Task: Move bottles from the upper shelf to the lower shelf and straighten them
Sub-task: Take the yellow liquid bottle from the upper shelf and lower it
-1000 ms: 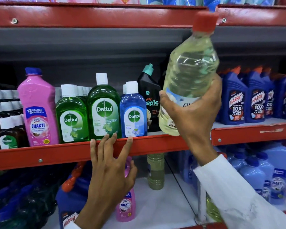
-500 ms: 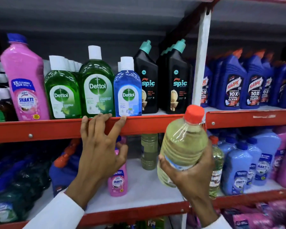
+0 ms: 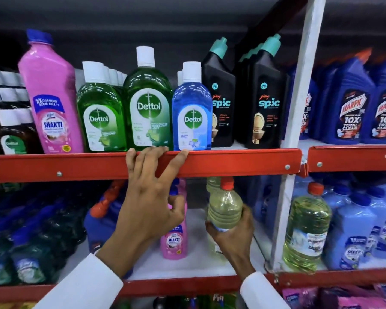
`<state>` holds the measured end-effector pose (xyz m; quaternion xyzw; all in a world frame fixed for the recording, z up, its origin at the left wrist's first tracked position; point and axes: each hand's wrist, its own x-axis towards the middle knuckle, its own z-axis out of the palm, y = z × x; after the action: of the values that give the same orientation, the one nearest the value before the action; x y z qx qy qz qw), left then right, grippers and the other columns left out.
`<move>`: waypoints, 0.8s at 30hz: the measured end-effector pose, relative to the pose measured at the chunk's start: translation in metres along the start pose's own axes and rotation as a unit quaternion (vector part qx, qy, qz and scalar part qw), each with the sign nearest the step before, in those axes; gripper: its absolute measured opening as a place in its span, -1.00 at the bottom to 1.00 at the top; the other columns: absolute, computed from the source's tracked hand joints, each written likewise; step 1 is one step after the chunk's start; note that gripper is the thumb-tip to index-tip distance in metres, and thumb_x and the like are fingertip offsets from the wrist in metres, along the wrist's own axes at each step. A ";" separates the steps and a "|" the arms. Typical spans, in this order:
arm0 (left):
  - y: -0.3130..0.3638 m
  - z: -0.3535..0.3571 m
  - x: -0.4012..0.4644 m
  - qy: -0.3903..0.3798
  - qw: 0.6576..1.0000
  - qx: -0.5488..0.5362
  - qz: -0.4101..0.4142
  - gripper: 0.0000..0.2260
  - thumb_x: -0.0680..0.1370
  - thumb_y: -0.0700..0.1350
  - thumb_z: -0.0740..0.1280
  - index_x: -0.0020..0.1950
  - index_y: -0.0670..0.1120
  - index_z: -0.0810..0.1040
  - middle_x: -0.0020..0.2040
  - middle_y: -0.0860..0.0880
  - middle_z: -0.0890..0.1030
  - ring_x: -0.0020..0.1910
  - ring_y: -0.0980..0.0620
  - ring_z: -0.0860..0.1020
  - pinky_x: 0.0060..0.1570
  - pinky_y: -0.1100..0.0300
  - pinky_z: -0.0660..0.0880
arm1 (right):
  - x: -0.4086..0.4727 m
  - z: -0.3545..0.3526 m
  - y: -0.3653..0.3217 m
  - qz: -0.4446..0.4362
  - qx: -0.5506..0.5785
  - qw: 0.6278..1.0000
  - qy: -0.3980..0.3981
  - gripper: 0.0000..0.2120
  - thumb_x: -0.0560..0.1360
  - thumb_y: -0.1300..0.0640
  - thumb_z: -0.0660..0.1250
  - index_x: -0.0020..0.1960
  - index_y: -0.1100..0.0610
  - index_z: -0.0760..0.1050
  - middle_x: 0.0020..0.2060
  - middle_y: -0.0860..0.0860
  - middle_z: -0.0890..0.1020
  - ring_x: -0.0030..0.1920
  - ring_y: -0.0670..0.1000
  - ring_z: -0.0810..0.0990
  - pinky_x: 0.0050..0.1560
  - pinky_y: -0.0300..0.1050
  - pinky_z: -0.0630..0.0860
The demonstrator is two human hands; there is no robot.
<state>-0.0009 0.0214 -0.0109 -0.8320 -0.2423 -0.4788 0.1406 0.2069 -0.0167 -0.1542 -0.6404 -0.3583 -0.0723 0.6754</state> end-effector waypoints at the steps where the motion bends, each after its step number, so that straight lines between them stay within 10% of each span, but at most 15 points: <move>1: 0.000 0.000 0.000 0.000 1.000 0.000 0.000 -0.29 0.31 -0.09 0.26 0.50 0.01 0.40 0.34 -0.22 0.42 0.40 -0.22 0.36 0.58 -0.35 0.06 | 0.004 0.006 0.005 0.008 -0.007 1.000 -0.003 -0.26 0.01 0.05 0.66 0.11 0.07 0.42 -0.03 0.03 0.60 -0.07 -0.04 0.62 -0.12 -0.33 0.51; 14: 0.002 0.008 -0.001 0.029 0.999 -0.012 -0.011 -0.26 0.30 -0.15 0.27 0.52 0.00 0.39 0.34 -0.23 0.42 0.43 -0.23 0.33 0.63 -0.28 -0.08 | 0.040 0.032 0.029 0.052 -0.051 0.997 -0.001 -0.19 0.02 0.05 0.68 0.14 0.13 0.34 0.07 0.10 0.49 0.05 0.16 0.58 0.06 0.06 0.59; 24: 0.017 0.014 -0.004 0.045 0.997 0.035 -0.047 -0.36 0.43 -0.04 0.37 0.53 0.00 0.39 0.44 -0.25 0.42 0.54 -0.28 0.30 0.61 -0.31 0.00 | 0.014 0.000 0.022 -0.003 -0.086 0.995 -0.058 0.03 0.22 0.01 0.64 0.52 0.13 0.15 0.42 0.12 0.32 0.44 0.12 0.31 0.37 -0.08 0.33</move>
<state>0.0170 0.0130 -0.0214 -0.7920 -0.2913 -0.5130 0.1573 0.2291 -0.0078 -0.1645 -0.6985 -0.3911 -0.0675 0.5955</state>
